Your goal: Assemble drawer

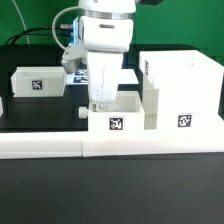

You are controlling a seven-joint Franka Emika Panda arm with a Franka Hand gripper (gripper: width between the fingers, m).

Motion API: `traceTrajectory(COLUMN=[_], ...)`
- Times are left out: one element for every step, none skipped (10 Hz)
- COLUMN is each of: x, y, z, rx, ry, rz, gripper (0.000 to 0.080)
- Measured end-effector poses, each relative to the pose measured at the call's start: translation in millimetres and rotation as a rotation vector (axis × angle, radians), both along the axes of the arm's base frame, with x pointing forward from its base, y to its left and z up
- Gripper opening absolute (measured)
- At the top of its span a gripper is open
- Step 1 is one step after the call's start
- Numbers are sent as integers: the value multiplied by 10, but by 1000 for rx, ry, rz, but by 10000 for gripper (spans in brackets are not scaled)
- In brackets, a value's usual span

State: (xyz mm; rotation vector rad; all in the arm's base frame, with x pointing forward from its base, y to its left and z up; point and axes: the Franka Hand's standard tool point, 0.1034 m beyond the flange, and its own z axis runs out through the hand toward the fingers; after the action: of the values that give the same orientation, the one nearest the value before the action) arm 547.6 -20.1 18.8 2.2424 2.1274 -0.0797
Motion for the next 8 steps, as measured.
traceTrajectory(x=[-2,-1,-1,-4,-2,0,-1,5], y=[17,68,86,72,72,90,116,131], z=[-2,-3,-4,-6,-5,-4,-6,-6], rx=[0,3,5,4,4,3,5,6], ry=[1,1,1,2,2,3,4,-4], rz=[3,12,13,11,22,42,48,55], gripper=[42,42,42,42,42,42,42,42])
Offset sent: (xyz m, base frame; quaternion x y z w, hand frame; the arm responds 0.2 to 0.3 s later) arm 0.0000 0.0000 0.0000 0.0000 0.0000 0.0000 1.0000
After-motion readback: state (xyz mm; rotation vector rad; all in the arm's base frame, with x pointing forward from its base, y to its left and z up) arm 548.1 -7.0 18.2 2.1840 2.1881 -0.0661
